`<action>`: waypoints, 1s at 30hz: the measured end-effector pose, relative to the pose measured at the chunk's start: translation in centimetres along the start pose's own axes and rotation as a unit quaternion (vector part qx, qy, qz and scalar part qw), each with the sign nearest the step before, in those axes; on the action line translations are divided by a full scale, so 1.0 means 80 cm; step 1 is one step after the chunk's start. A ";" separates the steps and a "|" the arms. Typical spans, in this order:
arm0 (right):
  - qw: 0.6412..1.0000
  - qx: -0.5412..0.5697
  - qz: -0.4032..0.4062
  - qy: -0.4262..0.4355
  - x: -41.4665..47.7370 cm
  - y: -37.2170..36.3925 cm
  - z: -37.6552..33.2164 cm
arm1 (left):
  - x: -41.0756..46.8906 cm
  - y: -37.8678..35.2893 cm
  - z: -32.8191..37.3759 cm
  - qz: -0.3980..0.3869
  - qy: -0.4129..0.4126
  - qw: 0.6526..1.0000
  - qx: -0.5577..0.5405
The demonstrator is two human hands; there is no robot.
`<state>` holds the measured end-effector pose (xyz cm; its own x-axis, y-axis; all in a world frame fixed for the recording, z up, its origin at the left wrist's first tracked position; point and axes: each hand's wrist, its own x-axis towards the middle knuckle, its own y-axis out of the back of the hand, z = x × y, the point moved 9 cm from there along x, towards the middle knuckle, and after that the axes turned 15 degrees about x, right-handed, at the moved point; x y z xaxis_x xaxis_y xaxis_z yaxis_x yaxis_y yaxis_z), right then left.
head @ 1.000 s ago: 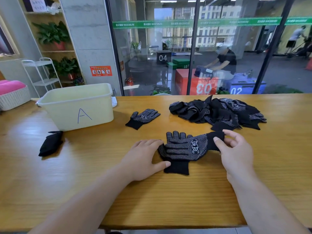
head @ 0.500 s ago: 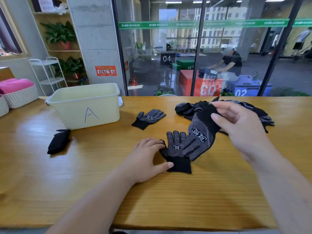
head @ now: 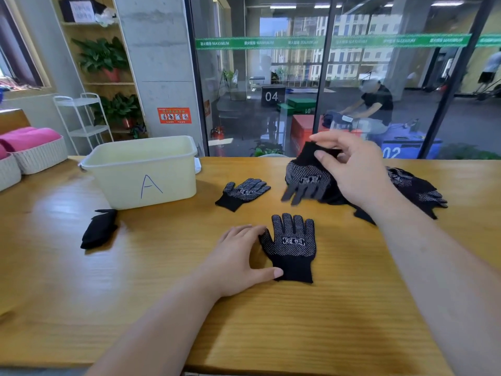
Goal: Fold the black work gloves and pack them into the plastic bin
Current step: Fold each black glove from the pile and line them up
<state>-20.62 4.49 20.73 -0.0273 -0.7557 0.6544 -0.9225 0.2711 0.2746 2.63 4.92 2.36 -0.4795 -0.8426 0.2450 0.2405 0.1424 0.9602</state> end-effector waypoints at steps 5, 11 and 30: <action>0.992 -0.054 -0.111 0.042 -0.065 -0.049 0.007 | 0.001 0.000 0.003 0.005 -0.002 1.000 0.015; 0.952 -0.221 -0.212 -0.022 -0.162 -0.089 0.078 | 0.000 -0.002 0.003 0.000 0.007 0.999 0.039; 0.966 -0.226 -0.122 0.031 -0.196 -0.088 0.053 | -0.003 -0.003 0.003 -0.024 0.014 0.999 0.022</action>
<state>-15.29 11.89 5.55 0.2050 -0.7971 0.5680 -0.6358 0.3328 0.6964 2.47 5.19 2.07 -0.4658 -0.8633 0.1945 0.1793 0.1232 0.9761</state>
